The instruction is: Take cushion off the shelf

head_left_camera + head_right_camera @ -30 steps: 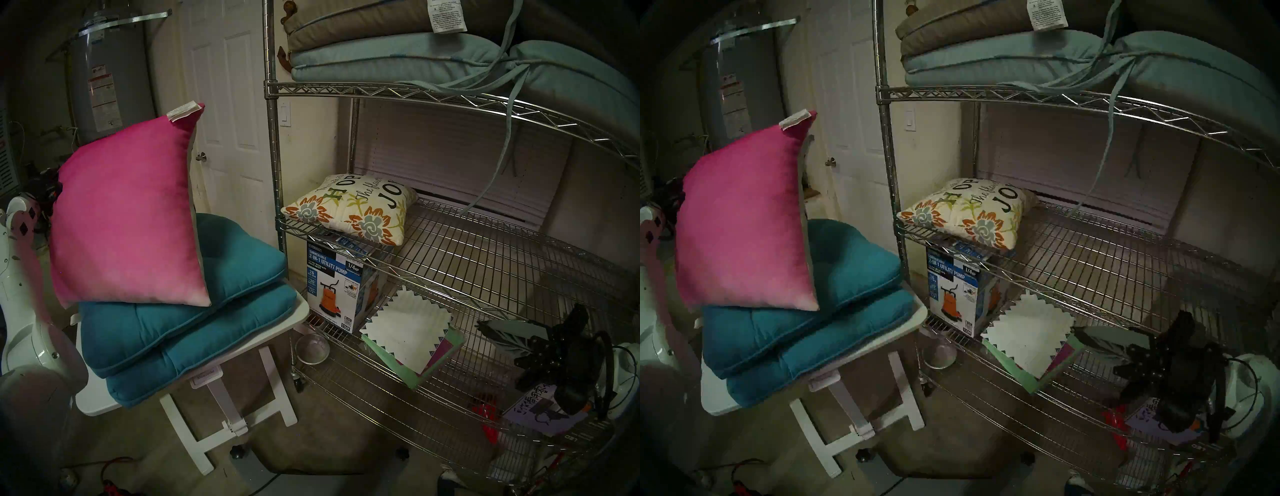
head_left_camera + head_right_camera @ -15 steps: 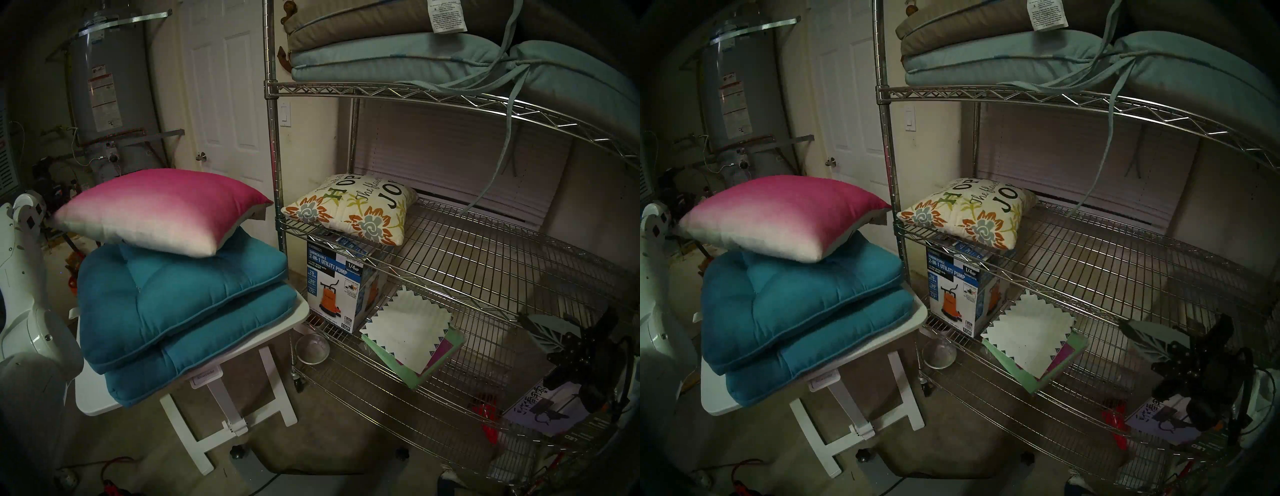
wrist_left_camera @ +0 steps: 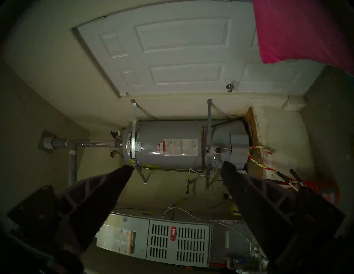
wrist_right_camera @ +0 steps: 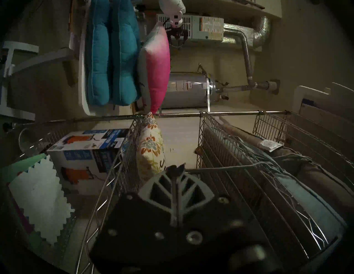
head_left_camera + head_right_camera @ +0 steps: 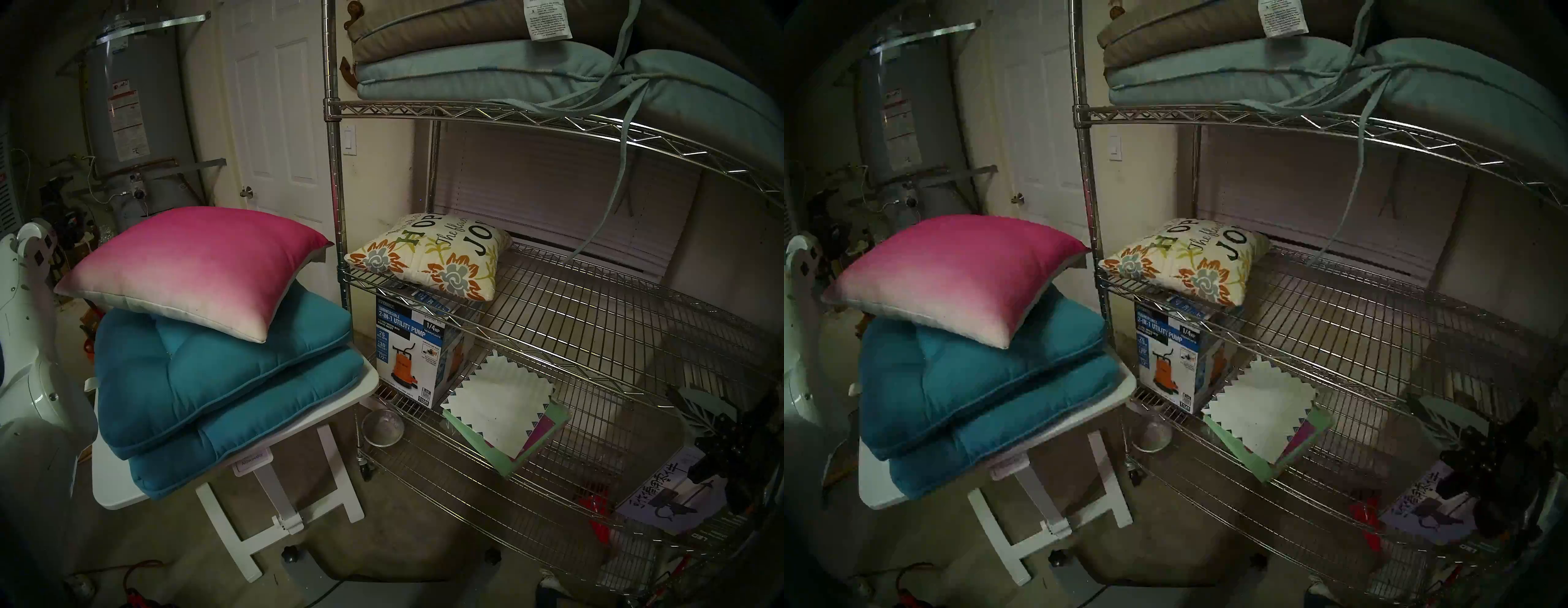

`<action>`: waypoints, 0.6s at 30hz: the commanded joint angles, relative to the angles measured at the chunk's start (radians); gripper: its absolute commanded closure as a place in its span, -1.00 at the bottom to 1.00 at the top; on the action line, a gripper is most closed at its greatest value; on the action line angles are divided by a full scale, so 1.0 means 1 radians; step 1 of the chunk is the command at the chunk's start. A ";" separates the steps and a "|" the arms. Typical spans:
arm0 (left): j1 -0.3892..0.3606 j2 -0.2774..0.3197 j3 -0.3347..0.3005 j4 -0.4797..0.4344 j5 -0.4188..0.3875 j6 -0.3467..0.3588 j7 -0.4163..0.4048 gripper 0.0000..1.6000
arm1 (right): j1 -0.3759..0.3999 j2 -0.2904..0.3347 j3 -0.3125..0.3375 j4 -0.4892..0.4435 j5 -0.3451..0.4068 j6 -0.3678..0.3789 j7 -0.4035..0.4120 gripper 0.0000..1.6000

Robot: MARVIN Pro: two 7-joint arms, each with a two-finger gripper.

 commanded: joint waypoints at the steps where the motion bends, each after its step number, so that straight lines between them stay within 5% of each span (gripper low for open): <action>1: -0.067 -0.002 0.009 -0.102 -0.032 -0.045 0.055 -1.00 | 0.000 -0.070 0.015 -0.006 -0.018 0.001 -0.037 1.00; 18: 0.028 -0.085 -0.025 -0.342 -0.142 -0.226 0.095 -1.00 | 0.000 -0.119 0.032 0.029 -0.088 0.001 -0.092 1.00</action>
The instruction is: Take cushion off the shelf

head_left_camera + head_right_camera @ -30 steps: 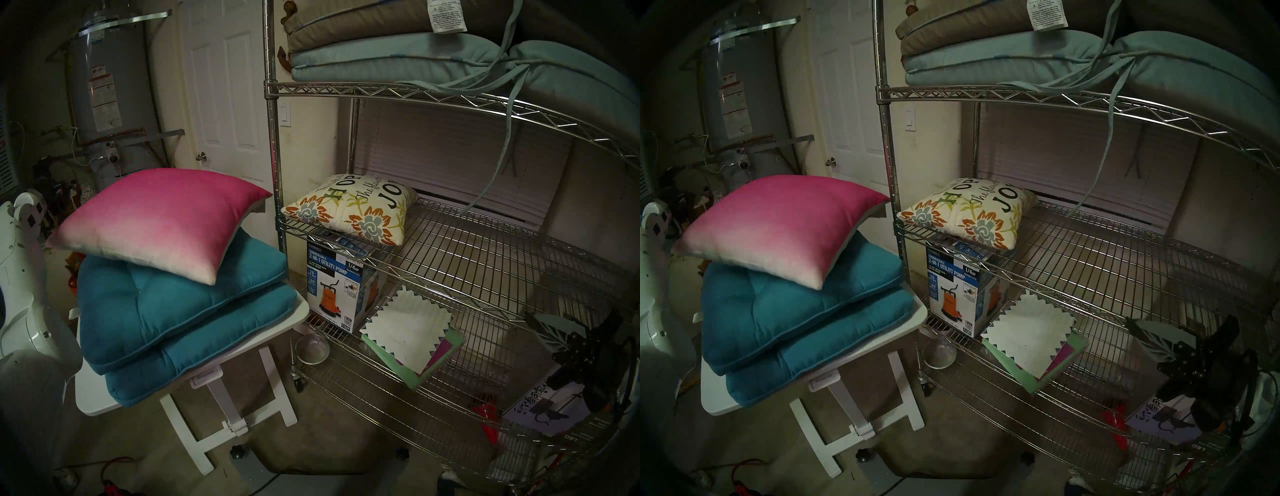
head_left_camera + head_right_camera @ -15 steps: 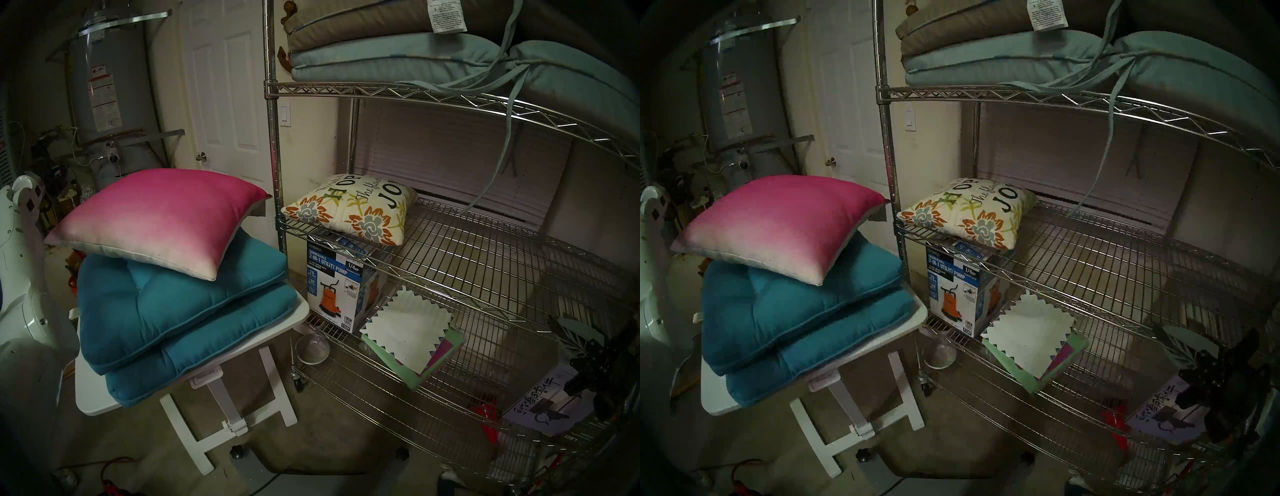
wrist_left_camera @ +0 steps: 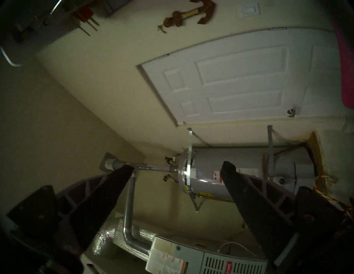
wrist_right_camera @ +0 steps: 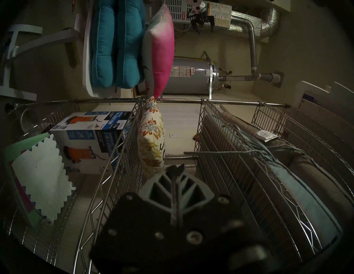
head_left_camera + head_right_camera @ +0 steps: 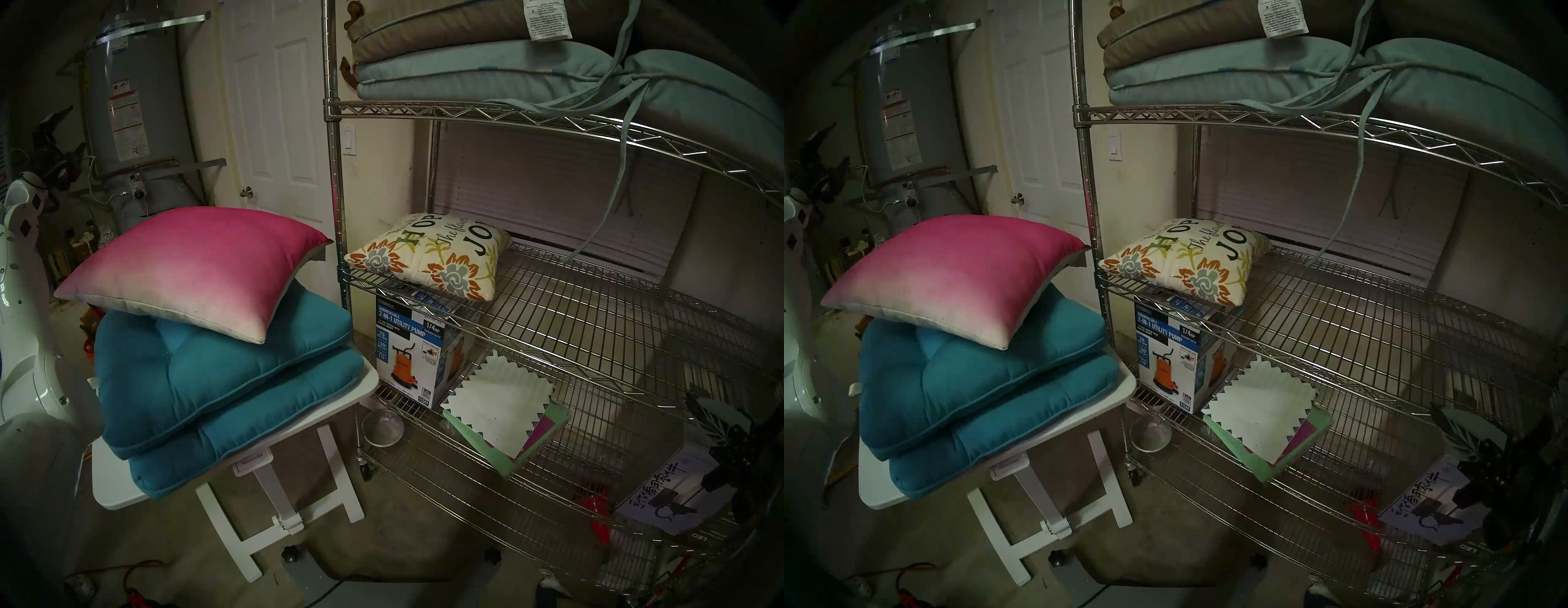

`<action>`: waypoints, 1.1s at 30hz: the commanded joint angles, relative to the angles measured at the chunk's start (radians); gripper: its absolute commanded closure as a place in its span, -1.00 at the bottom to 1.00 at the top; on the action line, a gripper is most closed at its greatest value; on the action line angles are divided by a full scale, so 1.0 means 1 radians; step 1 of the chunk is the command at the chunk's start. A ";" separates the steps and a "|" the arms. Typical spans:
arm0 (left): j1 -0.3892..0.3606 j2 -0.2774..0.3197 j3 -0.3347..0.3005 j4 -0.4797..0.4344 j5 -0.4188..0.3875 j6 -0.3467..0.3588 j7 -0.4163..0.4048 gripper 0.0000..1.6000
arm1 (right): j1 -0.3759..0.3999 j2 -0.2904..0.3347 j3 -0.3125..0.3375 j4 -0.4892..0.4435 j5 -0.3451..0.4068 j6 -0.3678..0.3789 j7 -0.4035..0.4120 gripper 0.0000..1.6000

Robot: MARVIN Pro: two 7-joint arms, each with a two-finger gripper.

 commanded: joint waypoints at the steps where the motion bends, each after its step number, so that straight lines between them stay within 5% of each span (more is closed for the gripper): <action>1: 0.032 -0.047 -0.013 -0.112 -0.057 -0.065 0.017 -1.00 | 0.000 -0.023 0.013 0.016 -0.003 0.001 -0.035 1.00; 16: 0.136 -0.170 -0.010 -0.323 -0.153 -0.192 0.022 -1.00 | 0.000 -0.045 0.057 0.104 -0.022 0.001 -0.074 1.00; 33: 0.327 -0.318 -0.024 -0.579 -0.238 -0.243 0.006 -1.00 | 0.003 0.006 0.158 0.124 -0.005 0.001 -0.139 1.00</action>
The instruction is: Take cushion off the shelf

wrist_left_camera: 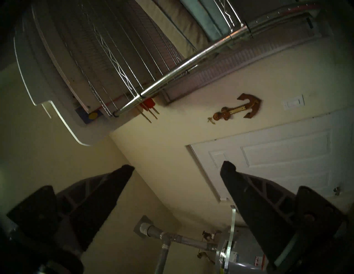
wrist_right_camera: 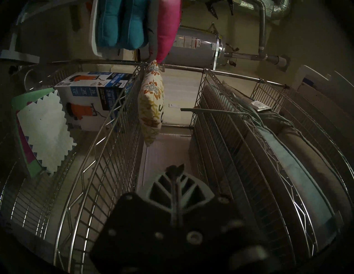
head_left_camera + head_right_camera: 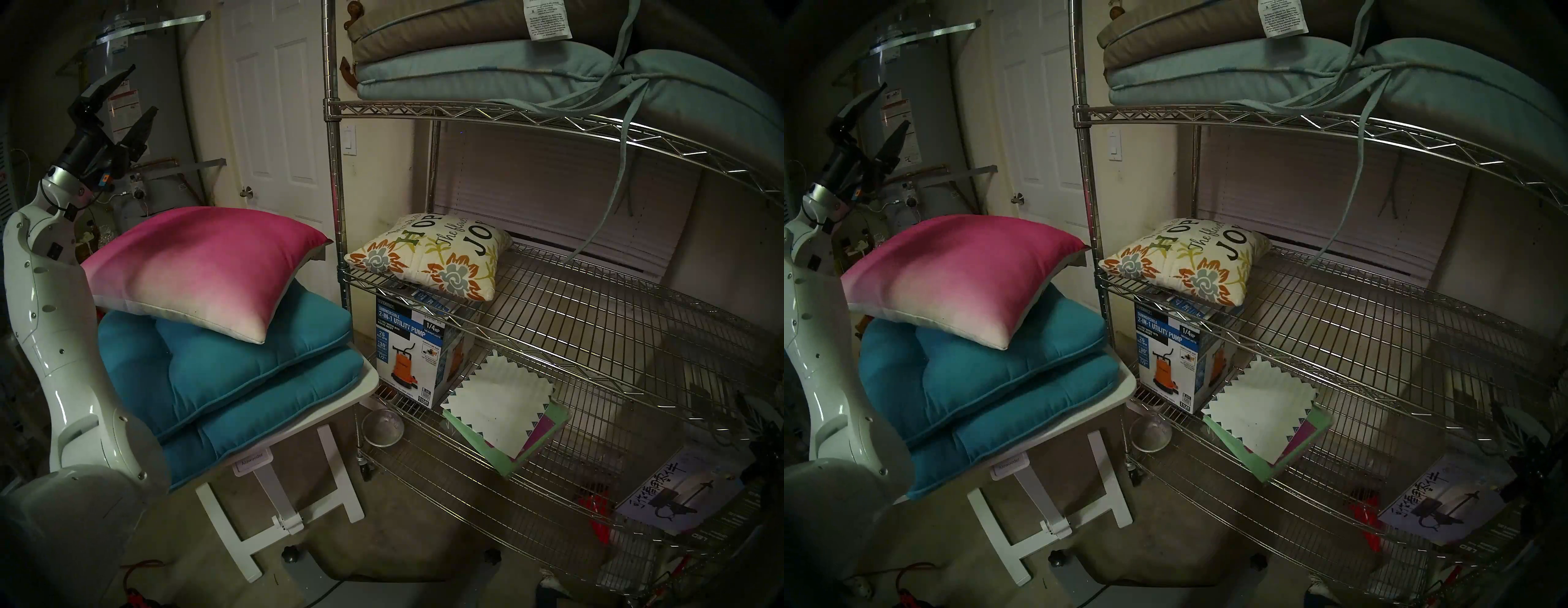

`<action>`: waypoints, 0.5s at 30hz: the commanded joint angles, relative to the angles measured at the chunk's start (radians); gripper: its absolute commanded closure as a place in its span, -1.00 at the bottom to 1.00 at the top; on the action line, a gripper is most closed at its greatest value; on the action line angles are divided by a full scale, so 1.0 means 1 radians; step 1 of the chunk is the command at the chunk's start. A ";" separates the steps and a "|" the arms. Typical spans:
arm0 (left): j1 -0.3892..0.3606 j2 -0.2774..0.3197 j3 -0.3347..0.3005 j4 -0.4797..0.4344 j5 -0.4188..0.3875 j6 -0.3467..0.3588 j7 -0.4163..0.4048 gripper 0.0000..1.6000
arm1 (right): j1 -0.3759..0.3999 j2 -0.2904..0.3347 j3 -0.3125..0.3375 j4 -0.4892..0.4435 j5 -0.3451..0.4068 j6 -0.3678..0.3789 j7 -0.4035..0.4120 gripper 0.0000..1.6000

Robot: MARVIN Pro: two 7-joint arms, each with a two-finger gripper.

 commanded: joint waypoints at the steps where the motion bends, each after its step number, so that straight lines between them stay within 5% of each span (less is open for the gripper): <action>1: 0.087 -0.072 -0.018 -0.119 -0.045 -0.001 -0.007 -1.00 | 0.004 0.038 0.048 -0.017 0.019 0.001 -0.045 1.00; 15: 0.274 -0.220 -0.070 -0.331 -0.107 0.037 -0.075 -1.00 | 0.000 0.081 0.078 -0.015 0.026 0.001 -0.093 1.00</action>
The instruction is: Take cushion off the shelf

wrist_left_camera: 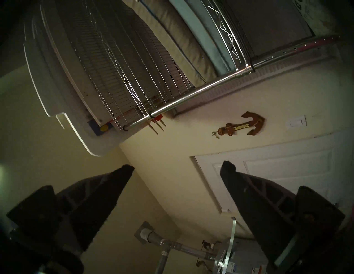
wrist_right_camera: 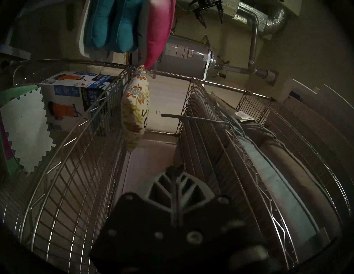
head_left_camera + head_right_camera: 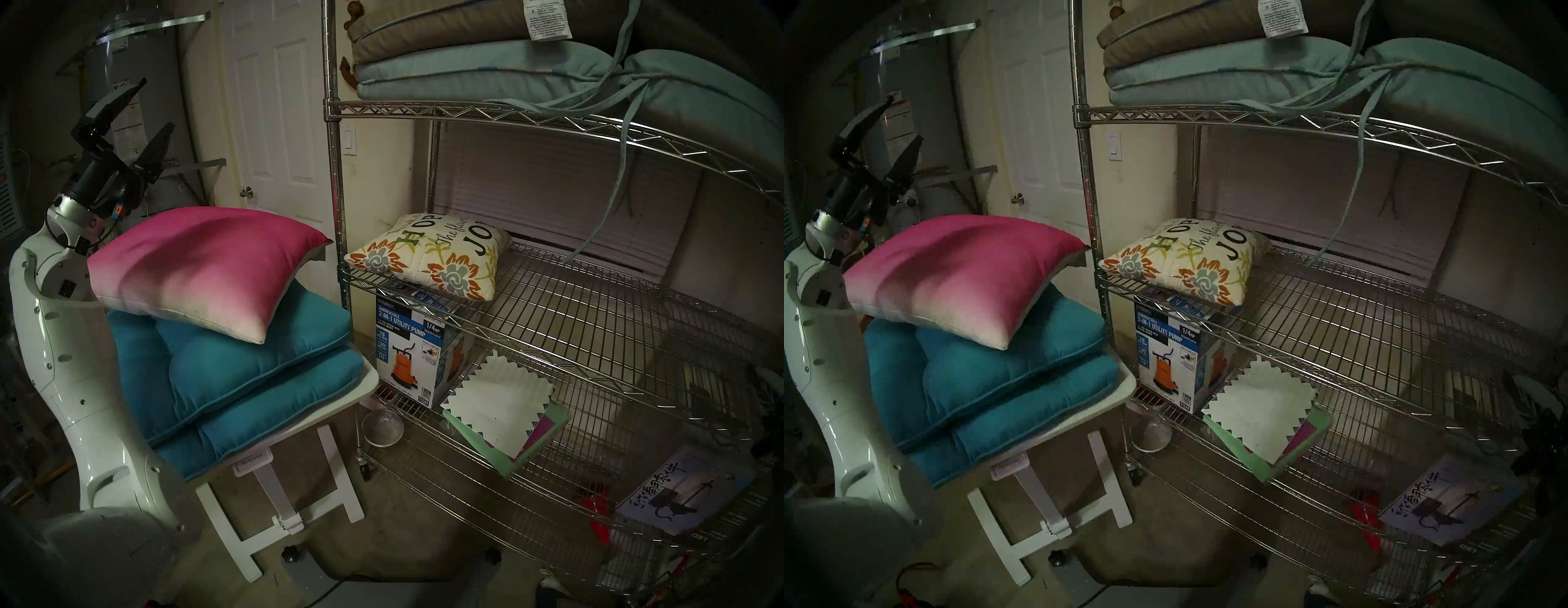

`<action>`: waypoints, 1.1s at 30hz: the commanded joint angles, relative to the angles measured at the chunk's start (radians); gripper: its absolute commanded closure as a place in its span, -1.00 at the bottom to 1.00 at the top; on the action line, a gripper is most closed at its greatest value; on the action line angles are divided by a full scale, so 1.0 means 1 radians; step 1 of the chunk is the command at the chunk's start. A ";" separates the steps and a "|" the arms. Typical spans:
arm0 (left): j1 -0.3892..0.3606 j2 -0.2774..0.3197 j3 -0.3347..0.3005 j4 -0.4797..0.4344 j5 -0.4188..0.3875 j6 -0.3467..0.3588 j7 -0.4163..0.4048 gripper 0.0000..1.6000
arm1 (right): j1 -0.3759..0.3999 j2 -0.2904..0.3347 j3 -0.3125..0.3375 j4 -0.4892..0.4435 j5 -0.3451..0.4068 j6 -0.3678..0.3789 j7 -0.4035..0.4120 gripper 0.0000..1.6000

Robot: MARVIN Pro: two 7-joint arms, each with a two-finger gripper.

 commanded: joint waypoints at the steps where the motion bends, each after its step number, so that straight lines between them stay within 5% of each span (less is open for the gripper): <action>1: 0.099 -0.090 -0.018 -0.110 -0.042 0.033 -0.031 -1.00 | 0.000 0.027 0.018 0.000 0.012 0.001 -0.040 1.00; 24: 0.311 -0.332 -0.011 -0.428 -0.134 0.254 -0.305 -1.00 | 0.000 0.068 0.018 0.028 -0.024 0.001 -0.152 1.00; 33: 0.374 -0.341 0.069 -0.467 -0.149 0.375 -0.431 -1.00 | 0.000 0.078 0.012 0.042 -0.085 0.001 -0.225 1.00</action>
